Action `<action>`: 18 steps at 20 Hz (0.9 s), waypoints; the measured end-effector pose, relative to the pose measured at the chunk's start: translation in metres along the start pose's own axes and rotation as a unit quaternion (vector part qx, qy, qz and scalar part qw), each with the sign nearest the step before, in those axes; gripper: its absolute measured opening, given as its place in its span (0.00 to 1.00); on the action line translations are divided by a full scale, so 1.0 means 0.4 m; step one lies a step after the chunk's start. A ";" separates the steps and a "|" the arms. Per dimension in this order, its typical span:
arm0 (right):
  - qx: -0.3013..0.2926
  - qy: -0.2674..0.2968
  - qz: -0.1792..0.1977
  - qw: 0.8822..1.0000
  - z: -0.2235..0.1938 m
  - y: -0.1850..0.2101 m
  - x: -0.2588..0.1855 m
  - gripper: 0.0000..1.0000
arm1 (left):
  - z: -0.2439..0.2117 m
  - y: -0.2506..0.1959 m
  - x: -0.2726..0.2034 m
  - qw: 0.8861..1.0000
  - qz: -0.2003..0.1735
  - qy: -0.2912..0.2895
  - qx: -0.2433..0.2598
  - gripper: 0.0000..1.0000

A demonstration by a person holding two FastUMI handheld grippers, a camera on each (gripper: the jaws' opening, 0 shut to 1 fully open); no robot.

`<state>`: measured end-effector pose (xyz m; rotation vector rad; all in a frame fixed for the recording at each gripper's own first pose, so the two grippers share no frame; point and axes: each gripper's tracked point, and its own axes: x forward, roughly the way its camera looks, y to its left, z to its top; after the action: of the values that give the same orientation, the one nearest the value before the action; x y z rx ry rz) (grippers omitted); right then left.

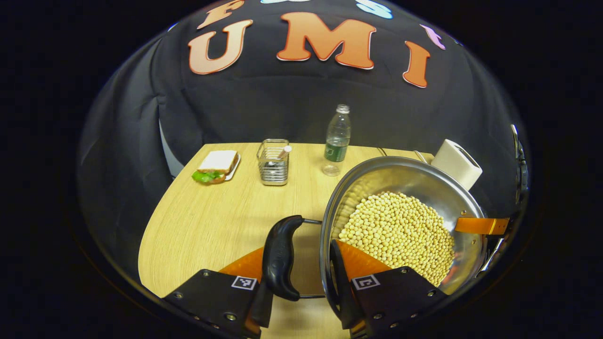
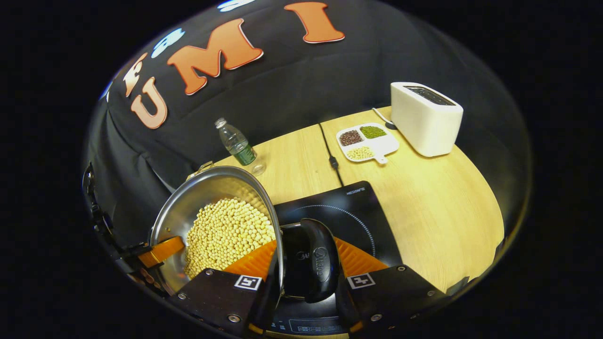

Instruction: First push the handle of the pot to place it horizontally, then grasp the pot with both hands and set it on the induction cooktop.

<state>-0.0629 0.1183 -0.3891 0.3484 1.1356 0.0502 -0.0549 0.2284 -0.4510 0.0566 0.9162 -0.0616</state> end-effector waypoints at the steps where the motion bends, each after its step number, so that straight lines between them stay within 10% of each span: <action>1: 0.000 -0.003 -0.002 1.000 0.013 -0.014 0.002 0.52 | 0.002 -0.001 -0.001 1.000 -0.001 -0.003 0.002 0.53; 18: 0.003 0.011 -0.021 1.000 0.058 -0.219 0.024 0.52 | -0.007 -0.005 0.012 1.000 -0.016 0.023 -0.004 0.58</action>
<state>-0.0500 0.0319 -0.4149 0.3297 1.1641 0.0131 -0.0544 0.2266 -0.4567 0.0372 0.9633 -0.0862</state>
